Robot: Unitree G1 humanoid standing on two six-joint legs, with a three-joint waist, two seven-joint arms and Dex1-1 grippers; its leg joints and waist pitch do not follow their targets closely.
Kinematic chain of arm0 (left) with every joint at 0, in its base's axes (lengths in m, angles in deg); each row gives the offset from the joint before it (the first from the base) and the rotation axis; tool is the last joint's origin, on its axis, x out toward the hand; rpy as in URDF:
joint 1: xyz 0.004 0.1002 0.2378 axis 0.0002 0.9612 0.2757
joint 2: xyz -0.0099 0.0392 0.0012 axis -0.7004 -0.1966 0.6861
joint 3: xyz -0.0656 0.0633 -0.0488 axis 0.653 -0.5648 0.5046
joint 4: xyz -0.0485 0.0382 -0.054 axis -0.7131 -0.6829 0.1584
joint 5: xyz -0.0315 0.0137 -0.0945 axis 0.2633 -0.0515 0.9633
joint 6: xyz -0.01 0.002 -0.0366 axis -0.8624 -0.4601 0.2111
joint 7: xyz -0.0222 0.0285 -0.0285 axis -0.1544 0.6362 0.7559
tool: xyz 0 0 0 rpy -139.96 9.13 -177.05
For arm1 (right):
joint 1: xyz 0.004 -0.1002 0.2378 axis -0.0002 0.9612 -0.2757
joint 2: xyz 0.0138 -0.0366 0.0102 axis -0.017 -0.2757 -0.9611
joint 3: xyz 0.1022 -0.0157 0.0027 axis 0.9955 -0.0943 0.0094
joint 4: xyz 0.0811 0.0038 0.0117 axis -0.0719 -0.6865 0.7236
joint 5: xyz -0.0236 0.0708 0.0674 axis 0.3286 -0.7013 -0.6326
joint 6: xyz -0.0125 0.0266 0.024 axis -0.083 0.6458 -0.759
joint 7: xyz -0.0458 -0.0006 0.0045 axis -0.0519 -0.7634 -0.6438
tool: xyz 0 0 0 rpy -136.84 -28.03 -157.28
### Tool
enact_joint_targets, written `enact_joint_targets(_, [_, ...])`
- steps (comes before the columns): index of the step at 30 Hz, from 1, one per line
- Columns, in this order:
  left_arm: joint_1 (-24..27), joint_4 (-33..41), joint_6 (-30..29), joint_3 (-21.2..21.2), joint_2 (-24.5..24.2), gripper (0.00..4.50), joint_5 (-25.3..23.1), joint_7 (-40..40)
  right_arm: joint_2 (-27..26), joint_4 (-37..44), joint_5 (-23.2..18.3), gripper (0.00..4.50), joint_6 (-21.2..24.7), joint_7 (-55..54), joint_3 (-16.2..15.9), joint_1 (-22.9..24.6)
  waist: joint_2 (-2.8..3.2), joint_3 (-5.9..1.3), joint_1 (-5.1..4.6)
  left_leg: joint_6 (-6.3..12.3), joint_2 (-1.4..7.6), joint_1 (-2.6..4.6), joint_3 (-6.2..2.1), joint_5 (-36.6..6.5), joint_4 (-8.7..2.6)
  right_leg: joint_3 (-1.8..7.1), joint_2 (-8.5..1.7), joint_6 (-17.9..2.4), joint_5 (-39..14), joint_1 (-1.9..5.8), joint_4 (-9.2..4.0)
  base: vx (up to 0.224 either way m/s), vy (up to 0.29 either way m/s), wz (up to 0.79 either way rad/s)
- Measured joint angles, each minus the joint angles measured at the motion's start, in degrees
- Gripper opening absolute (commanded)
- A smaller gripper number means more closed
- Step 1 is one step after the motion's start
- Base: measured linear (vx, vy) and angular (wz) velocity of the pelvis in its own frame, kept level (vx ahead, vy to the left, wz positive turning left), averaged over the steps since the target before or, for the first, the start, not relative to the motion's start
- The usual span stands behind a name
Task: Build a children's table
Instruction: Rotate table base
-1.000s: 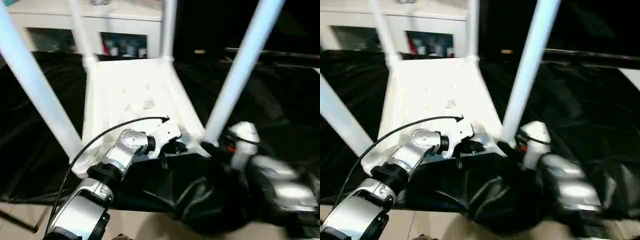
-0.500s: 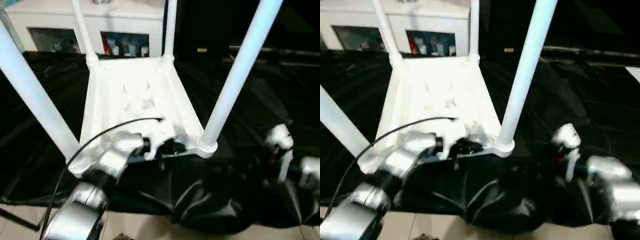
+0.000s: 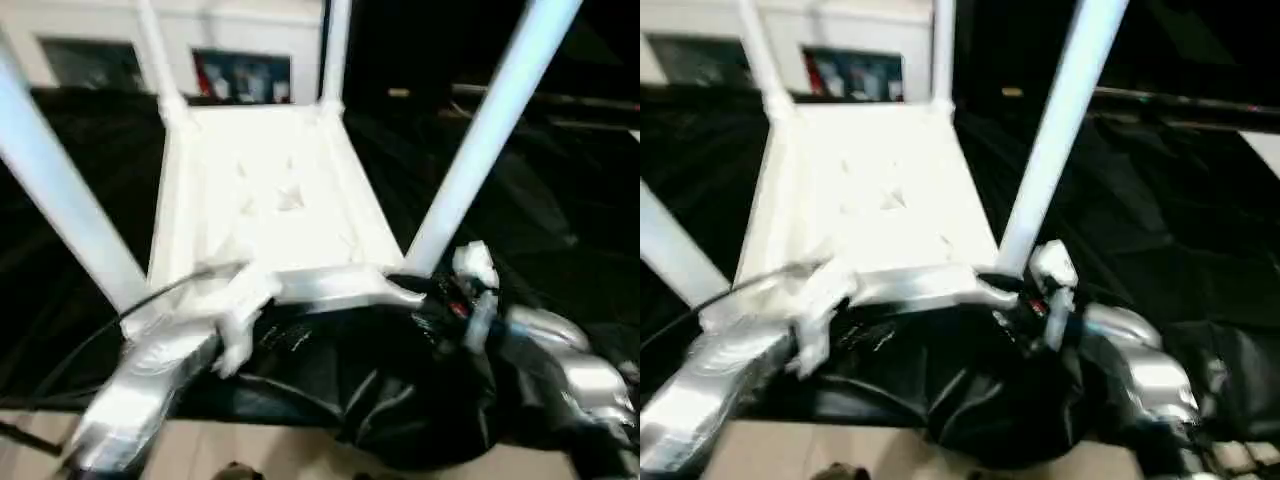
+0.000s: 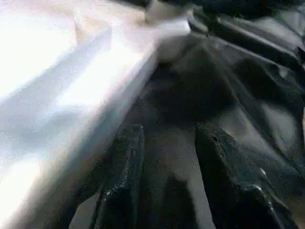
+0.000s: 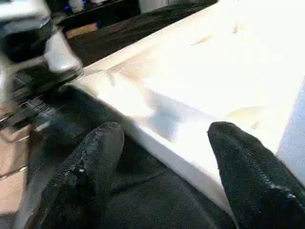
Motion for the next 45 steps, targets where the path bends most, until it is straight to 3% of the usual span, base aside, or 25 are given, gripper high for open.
enact_joint_targets(1, [2.90,3.71,-2.18,0.99,-1.05,2.29,0.36,-0.12,-1.63,-1.99,0.08,3.20,-1.06,-2.20,0.30,-1.34,-0.53,0.44,-0.19,0.00,-0.01,-0.11,0.00,0.00,-0.01,0.02,0.00,0.00,0.00,-0.13,-0.02,0.000,0.000,0.00])
enact_joint_targets(4, [8.58,10.66,-6.65,3.59,-3.20,2.56,2.26,-0.93,-4.21,-6.70,0.52,3.20,-2.95,-7.42,2.68,-4.73,-1.34,1.43,-0.42,-0.01,-0.05,-0.58,0.00,0.01,-0.01,0.09,0.00,0.00,0.01,-0.52,-0.06,0.000,0.000,0.00])
enact_joint_targets(7, [11.61,14.66,-9.24,6.65,-5.17,2.77,3.35,-1.25,-4.89,-9.57,1.19,3.20,-4.58,-11.18,3.94,-6.80,-1.98,2.61,-0.11,-0.02,-0.09,-0.72,0.04,0.01,-0.10,0.21,0.01,0.02,-0.01,-0.68,-0.03,0.000,0.000,0.00])
enact_joint_targets(11, [16.66,20.31,-12.16,9.53,-6.86,3.15,5.76,-1.06,-7.30,-13.21,2.42,3.20,-6.56,-15.22,3.98,-9.52,-3.09,3.96,-0.54,-0.12,-0.10,-0.89,0.13,0.08,-0.39,0.38,0.10,0.04,-0.07,-1.03,-0.04,0.000,0.000,0.00])
enact_joint_targets(13, [20.59,24.13,-14.55,13.26,-8.88,3.41,7.72,-0.59,-7.97,-18.14,4.06,3.20,-9.44,-19.52,4.22,-13.11,-3.71,4.53,-0.99,-0.24,-0.07,-0.91,0.17,0.15,-0.56,0.40,0.16,-0.04,-0.09,-1.14,-0.05,0.000,0.000,0.00])
enact_joint_targets(17, [26.83,27.83,-17.29,20.72,-12.09,3.60,10.63,1.73,-7.54,-25.17,6.61,3.20,-14.36,-26.31,6.41,-17.61,-4.13,5.21,-0.83,-0.26,-0.09,-0.84,0.30,0.15,-0.80,0.45,0.16,-0.29,-0.16,-1.15,-0.01,0.000,0.000,0.00])
enact_joint_targets(22, [28.57,27.84,-18.22,30.89,-16.37,4.06,13.31,4.35,-6.79,-28.93,6.80,3.20,-16.80,-27.70,8.41,-19.04,-4.12,5.32,-0.81,-0.26,-0.08,-0.69,0.40,0.15,-0.97,0.52,0.17,-0.34,-0.24,-1.13,0.07,0.000,0.000,0.00])
enact_joint_targets(25, [22.73,26.35,-16.48,34.44,-16.12,4.38,16.17,3.37,-6.97,-29.15,6.80,3.20,-17.42,-25.47,8.08,-18.66,-4.02,5.32,-0.97,-0.30,-0.08,-0.44,0.43,0.19,-0.86,0.61,0.18,-0.43,-0.18,-0.98,0.21,0.000,0.000,0.00])
enact_joint_targets(27, [18.47,25.57,-15.31,34.45,-14.83,4.45,18.20,2.45,-7.05,-28.67,6.82,3.20,-17.48,-24.23,7.67,-17.83,-4.03,5.29,-1.04,-0.31,-0.08,-0.40,0.44,0.20,-0.67,0.69,0.17,-0.46,-0.16,-0.96,0.41,0.000,0.000,0.00])
enact_joint_targets(31, [8.73,22.38,-12.39,29.33,-11.23,4.45,21.00,1.64,-7.13,-23.49,6.88,3.20,-17.53,-22.98,5.69,-13.10,-3.77,5.07,-0.66,-0.31,-0.08,-0.22,0.51,0.21,-0.23,1.06,0.19,-0.50,-0.18,-0.98,1.13,0.000,0.000,0.00])
enact_joint_targets(37, [-1.30,15.62,-11.50,20.77,-7.48,4.45,22.38,2.01,-6.95,-18.65,8.54,3.20,-17.41,-26.46,5.80,-5.83,-2.45,4.13,-0.13,-0.40,-0.05,0.38,0.68,0.27,0.41,1.47,0.21,-0.45,-0.21,-0.74,1.95,0.000,0.000,0.00])
enact_joint_targets(41, [-5.58,11.62,-10.05,17.02,-5.97,4.45,22.38,2.39,-6.48,-17.11,9.80,3.20,-17.26,-31.21,7.74,-4.54,-1.09,3.37,-0.40,-0.40,-0.07,0.53,0.59,0.27,0.76,1.58,0.26,-0.43,-0.18,-0.59,1.98,-0.025,0.000,-0.02])
enact_joint_targets(45, [-8.39,9.00,-9.10,13.89,-4.34,4.45,22.17,2.45,-4.72,-17.85,13.23,3.20,-16.16,-33.93,6.41,-4.51,-0.42,2.73,-0.41,-0.39,-0.08,0.58,0.53,0.27,0.86,1.59,0.29,-0.42,-0.17,-0.47,1.98,0.000,0.000,0.00])
